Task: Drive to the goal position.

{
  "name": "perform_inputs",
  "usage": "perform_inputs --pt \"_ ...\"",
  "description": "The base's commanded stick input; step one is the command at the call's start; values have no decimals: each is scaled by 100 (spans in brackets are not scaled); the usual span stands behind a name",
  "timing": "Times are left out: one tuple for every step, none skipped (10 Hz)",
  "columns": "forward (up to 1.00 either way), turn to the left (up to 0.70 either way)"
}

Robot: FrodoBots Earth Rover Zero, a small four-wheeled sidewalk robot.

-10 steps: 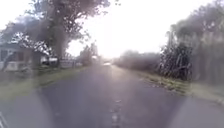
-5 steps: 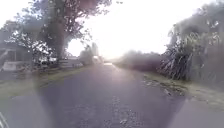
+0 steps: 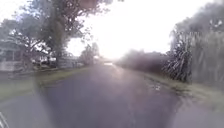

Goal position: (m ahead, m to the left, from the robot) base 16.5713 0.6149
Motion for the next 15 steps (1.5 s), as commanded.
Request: perform_inputs --pt "100 0" --pt "100 0" --pt "100 0" --pt "100 0" --pt "100 0" --pt "100 0" --pt "100 0" --pt "100 0" --pt "100 0" --pt "100 0" --pt "100 0" --pt "100 0" --pt "100 0" --pt "100 0" --pt "100 -4"
